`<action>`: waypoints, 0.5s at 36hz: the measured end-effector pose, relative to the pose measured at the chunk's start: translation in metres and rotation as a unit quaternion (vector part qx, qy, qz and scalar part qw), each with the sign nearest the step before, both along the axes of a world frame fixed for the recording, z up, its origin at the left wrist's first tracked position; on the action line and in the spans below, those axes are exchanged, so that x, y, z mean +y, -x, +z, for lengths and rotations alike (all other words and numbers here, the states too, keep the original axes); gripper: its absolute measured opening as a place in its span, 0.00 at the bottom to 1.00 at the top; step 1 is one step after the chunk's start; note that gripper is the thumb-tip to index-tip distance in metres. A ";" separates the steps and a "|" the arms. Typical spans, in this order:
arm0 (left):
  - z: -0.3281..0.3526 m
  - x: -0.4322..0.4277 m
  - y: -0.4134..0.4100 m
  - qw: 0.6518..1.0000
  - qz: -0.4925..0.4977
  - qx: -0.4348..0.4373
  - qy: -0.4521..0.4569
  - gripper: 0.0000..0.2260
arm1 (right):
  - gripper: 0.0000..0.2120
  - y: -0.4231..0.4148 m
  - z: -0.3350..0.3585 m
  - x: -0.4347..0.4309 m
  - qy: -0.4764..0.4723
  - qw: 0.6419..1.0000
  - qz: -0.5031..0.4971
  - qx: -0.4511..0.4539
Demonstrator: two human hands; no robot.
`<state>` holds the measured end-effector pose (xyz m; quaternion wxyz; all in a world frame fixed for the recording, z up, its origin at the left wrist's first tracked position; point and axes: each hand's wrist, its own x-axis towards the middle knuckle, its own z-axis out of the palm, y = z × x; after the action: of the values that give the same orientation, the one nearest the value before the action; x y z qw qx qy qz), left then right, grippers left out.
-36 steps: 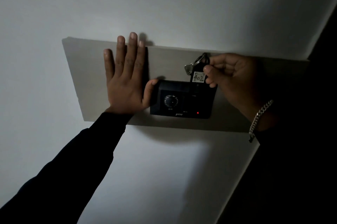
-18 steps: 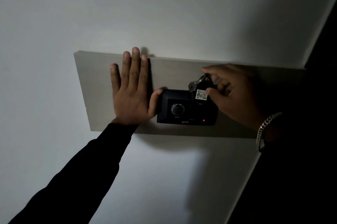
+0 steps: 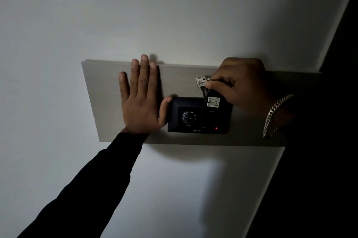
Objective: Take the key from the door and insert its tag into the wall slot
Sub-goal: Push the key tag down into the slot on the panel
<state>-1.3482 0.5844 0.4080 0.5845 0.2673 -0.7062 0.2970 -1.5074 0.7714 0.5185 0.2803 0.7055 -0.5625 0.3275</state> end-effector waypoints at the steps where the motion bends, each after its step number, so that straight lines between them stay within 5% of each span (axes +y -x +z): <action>1: 0.000 0.000 0.000 1.000 -0.002 0.000 0.000 0.33 | 0.08 0.000 -0.002 0.000 0.009 1.000 0.003 -0.022; 7: -0.001 0.000 0.000 1.000 -0.003 0.000 0.003 0.34 | 0.05 -0.001 -0.009 0.000 0.036 0.995 0.027 -0.093; 18: 0.000 0.000 0.000 1.000 0.001 -0.004 -0.002 0.34 | 0.05 0.003 -0.010 0.001 0.025 0.999 0.029 -0.005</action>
<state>-1.3479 0.5842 0.4075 0.5805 0.2682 -0.7090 0.2973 -1.5099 0.7722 0.5086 0.2856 0.7124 -0.5349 0.3533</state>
